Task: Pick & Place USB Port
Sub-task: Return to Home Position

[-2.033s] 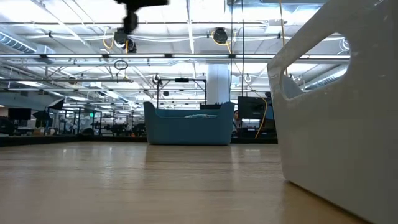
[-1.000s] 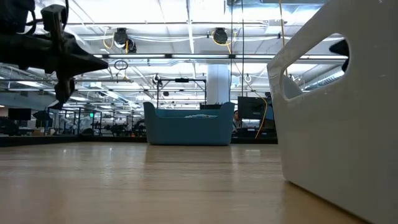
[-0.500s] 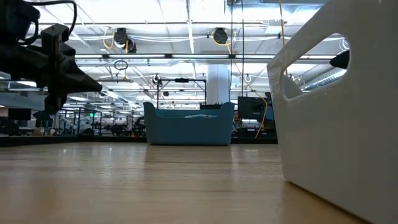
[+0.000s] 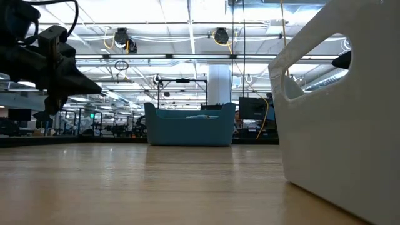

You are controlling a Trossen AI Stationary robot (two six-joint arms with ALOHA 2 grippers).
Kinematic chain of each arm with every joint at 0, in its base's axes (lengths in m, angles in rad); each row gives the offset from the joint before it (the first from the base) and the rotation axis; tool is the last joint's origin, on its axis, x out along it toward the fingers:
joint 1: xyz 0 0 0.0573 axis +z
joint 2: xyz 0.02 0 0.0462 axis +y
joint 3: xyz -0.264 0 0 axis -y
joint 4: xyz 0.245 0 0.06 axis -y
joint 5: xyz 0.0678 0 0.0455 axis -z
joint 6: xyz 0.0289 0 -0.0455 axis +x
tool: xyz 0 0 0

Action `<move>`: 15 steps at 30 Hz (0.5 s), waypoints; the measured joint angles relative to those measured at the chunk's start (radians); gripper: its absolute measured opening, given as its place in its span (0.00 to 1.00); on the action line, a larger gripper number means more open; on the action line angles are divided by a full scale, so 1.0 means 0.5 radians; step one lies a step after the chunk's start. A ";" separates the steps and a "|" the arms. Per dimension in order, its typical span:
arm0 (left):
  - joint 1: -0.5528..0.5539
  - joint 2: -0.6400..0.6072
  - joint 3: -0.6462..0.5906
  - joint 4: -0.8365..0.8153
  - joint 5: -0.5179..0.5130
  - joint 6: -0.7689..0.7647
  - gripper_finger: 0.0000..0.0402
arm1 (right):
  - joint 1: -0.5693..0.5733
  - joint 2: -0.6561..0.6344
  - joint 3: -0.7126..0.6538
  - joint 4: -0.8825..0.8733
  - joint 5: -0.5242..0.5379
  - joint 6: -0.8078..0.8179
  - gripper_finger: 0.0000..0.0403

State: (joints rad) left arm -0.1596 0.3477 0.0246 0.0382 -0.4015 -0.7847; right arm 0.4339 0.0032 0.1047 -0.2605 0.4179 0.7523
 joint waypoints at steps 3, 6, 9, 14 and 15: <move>0.000 0.000 -0.001 0.017 0.001 0.006 0.04 | 0.000 0.000 -0.001 0.004 0.001 -0.010 0.00; 0.000 -0.001 -0.002 0.040 0.001 0.001 0.05 | 0.000 0.000 -0.001 0.005 0.001 -0.024 0.00; 0.000 0.000 -0.002 0.041 0.002 0.001 0.04 | 0.000 0.000 -0.002 0.006 0.001 -0.010 0.00; 0.000 -0.001 -0.002 0.045 0.002 0.001 0.01 | 0.000 0.000 -0.002 0.009 0.000 -0.013 0.00; 0.000 -0.001 -0.002 0.046 0.002 0.000 0.01 | 0.000 0.000 -0.002 0.009 0.000 -0.015 0.00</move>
State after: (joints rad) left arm -0.1596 0.3473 0.0235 0.0612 -0.4004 -0.7845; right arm 0.4339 0.0032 0.1036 -0.2558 0.4179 0.7448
